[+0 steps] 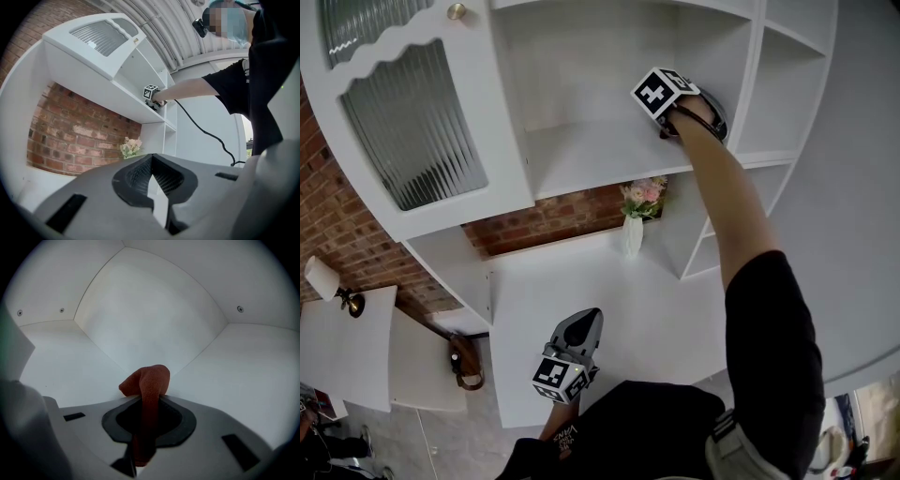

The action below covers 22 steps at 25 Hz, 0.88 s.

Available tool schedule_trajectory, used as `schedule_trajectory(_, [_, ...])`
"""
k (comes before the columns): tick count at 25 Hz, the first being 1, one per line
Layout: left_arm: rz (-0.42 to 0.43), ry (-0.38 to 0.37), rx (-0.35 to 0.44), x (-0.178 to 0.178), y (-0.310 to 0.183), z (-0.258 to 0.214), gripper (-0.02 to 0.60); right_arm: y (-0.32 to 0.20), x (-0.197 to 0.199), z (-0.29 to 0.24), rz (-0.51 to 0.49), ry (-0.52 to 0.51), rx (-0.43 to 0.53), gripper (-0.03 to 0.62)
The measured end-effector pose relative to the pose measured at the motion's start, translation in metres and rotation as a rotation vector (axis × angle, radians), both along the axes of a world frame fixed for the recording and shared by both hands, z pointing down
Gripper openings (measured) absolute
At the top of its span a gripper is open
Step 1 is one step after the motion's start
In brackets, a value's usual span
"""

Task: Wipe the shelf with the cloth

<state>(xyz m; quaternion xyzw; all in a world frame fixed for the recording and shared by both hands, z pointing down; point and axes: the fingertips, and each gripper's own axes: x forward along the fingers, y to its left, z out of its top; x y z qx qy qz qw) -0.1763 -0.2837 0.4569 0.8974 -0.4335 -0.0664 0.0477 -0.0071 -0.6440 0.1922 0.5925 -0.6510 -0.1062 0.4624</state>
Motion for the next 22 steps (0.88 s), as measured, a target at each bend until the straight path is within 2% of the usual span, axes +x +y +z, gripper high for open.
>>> schedule_trajectory(3, [-0.005,0.0,-0.004,-0.003,0.004,0.001,0.006,0.005,-0.004,-0.004,-0.015,-0.034,0.018,0.06])
schedule_trajectory(6, [-0.007,0.0,-0.011,-0.005,0.007,0.002,0.006,0.014,-0.021,-0.014,-0.082,-0.097,0.041,0.06])
schedule_trajectory(10, [0.006,-0.009,-0.003,0.004,0.009,0.0,0.006,0.037,-0.071,-0.029,-0.263,-0.299,0.04,0.06])
schedule_trajectory(13, [0.019,-0.013,0.007,0.012,0.013,-0.003,0.006,0.063,-0.115,-0.033,-0.406,-0.455,-0.009,0.06])
schedule_trajectory(17, [0.018,-0.017,0.001,0.016,0.022,-0.001,0.006,0.099,-0.175,-0.028,-0.565,-0.621,-0.119,0.06])
schedule_trajectory(22, [-0.028,-0.016,-0.005,0.008,0.031,0.001,0.006,0.127,-0.232,-0.014,-0.664,-0.774,-0.246,0.06])
